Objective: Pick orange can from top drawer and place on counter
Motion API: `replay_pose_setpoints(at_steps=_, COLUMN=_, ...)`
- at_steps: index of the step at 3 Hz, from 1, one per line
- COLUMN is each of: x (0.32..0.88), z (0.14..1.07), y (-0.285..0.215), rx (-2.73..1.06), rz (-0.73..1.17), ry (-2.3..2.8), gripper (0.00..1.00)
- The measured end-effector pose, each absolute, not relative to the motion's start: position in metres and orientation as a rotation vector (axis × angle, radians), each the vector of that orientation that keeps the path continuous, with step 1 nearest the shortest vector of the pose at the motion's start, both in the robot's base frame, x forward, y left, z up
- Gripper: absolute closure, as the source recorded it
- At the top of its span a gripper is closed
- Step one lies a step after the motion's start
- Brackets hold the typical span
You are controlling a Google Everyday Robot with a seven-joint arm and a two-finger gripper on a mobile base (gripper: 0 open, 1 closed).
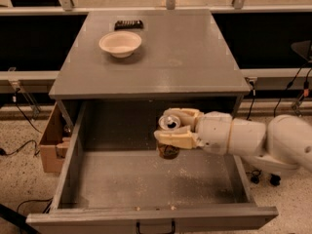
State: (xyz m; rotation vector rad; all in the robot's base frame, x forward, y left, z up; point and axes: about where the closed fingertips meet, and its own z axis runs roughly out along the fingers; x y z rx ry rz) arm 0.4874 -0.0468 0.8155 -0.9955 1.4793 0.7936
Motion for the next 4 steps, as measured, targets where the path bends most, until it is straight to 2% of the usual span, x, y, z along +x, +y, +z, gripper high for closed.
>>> replay_pose_setpoints(at_steps=1, x=0.493, z=0.918, y=-0.065, rx=-0.978, rz=0.725, ry=1.507, gripper=1.00)
replay_pose_setpoints(at_steps=2, x=0.528, z=1.000, y=-0.081, rx=-0.934, rz=0.623, ry=1.509, gripper=1.00)
replay_pose_setpoints(at_steps=3, x=0.592, z=1.050, y=-0.096, rx=-0.864, rz=0.492, ry=1.506, gripper=1.00)
replay_pose_setpoints(at_steps=4, x=0.656, z=1.060, y=-0.108, rx=-0.778, rz=0.378, ry=1.531, gripper=1.00)
